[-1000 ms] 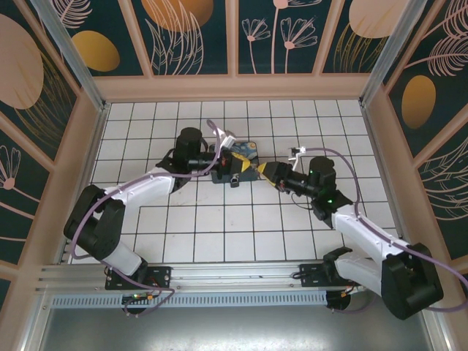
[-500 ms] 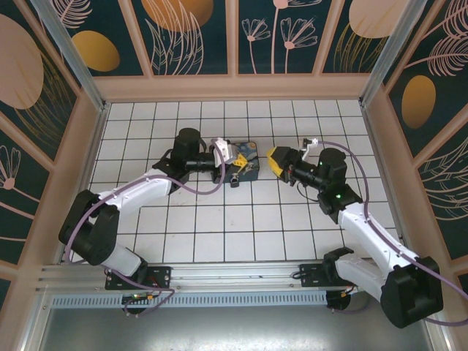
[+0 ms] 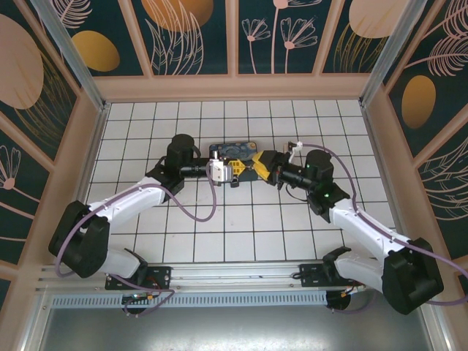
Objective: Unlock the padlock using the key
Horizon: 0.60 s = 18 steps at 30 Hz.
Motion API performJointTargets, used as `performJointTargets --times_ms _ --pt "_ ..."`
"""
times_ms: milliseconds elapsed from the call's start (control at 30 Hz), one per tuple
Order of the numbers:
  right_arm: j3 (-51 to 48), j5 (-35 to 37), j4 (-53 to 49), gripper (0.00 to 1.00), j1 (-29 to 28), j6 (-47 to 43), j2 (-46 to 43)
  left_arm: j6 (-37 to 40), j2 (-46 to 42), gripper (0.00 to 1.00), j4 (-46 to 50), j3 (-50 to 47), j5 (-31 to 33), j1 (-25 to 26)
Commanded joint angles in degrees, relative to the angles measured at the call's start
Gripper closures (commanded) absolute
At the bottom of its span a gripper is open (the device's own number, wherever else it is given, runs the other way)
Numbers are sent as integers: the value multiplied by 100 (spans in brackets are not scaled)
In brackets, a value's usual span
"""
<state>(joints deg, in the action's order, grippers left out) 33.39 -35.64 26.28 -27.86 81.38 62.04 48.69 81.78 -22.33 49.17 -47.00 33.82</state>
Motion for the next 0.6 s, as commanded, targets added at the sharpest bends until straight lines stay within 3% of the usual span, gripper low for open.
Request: performJointTargets --times_ms 0,567 --pt "-104 -64 326 63 -27 40 6 430 -125 100 -179 -54 19 28" --pt "-225 -130 948 65 -132 237 358 301 -74 100 -561 -122 -109 42"
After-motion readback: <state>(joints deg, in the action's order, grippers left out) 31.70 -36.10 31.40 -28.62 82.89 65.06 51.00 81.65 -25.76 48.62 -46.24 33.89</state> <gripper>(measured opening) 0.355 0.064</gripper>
